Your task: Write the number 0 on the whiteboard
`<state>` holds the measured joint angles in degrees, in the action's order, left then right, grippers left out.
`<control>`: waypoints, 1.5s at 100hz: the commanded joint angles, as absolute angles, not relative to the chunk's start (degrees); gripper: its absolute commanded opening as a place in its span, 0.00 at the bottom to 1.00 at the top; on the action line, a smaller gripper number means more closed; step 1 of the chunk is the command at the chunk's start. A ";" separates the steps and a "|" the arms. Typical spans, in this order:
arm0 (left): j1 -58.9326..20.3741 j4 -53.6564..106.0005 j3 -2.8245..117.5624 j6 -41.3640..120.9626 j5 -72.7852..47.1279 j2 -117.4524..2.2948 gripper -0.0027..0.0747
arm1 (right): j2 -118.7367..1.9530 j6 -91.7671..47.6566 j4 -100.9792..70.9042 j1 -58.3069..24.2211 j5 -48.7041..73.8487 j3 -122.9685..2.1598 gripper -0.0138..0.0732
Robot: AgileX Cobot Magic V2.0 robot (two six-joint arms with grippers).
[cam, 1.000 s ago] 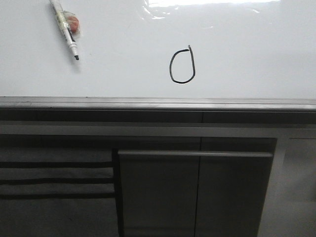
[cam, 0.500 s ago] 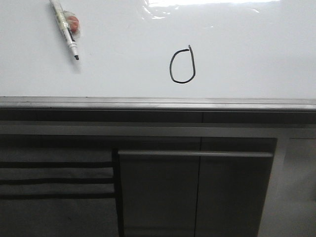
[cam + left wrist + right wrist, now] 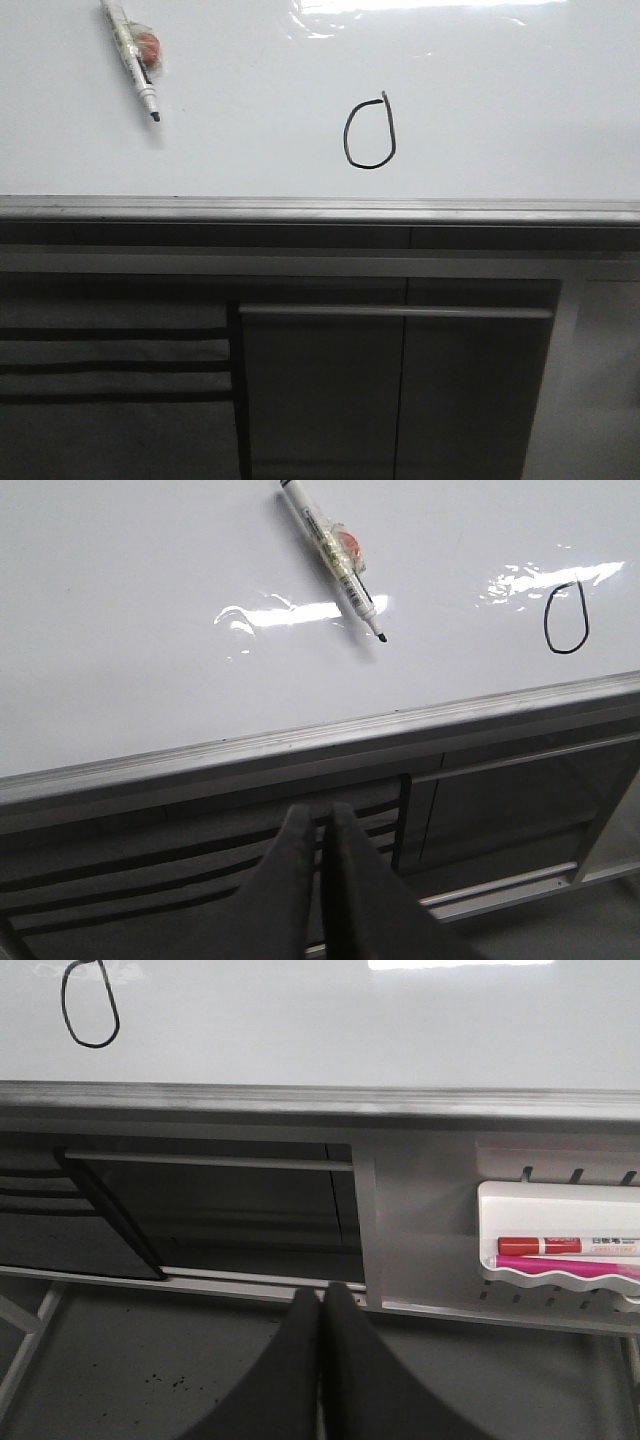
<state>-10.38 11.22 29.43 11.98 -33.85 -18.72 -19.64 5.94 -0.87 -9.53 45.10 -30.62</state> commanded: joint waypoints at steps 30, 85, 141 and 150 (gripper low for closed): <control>-8.65 10.57 20.76 11.38 -20.18 -8.53 0.01 | -20.02 6.12 0.00 -9.18 41.75 -31.91 0.07; -9.43 8.53 -1.22 11.38 0.66 1.85 0.01 | -20.15 6.12 0.00 -9.18 41.74 -31.91 0.07; -9.05 8.53 -1.22 11.38 0.66 1.74 0.01 | -20.15 6.12 0.00 -9.18 41.74 -31.91 0.07; -9.05 8.53 -1.22 11.38 0.66 1.74 0.01 | -18.51 6.12 0.00 -9.18 40.64 -31.29 0.07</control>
